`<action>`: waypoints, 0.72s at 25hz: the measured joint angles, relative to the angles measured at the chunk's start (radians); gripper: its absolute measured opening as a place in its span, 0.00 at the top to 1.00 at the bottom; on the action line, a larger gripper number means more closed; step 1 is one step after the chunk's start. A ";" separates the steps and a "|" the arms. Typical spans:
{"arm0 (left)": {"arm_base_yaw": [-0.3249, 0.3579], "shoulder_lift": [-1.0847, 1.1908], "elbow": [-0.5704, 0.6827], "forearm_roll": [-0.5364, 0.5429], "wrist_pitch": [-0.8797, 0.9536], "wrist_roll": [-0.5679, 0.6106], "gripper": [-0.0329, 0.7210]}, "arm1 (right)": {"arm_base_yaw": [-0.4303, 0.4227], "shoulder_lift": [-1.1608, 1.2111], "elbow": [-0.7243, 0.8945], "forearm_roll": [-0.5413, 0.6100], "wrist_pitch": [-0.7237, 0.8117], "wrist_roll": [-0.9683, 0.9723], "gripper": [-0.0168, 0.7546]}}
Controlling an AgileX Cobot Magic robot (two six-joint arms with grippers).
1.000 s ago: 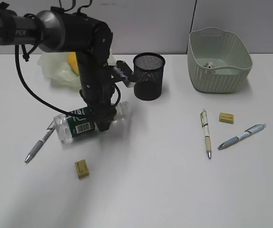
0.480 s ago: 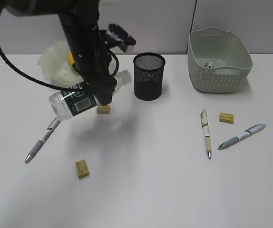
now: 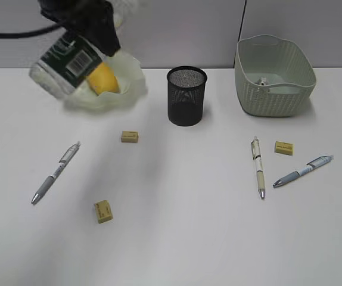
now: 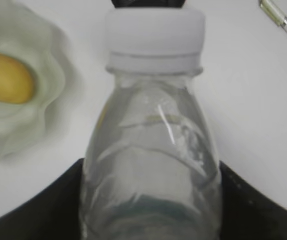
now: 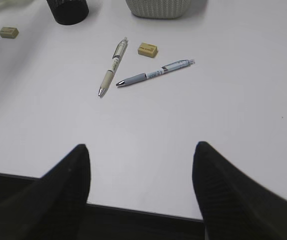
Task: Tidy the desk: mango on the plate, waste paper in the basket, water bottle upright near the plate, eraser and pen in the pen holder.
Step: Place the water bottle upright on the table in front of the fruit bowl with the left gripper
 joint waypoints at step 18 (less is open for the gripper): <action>0.304 -0.606 0.800 -0.199 -0.600 -0.005 0.27 | 0.000 0.000 0.000 0.000 0.000 0.000 0.32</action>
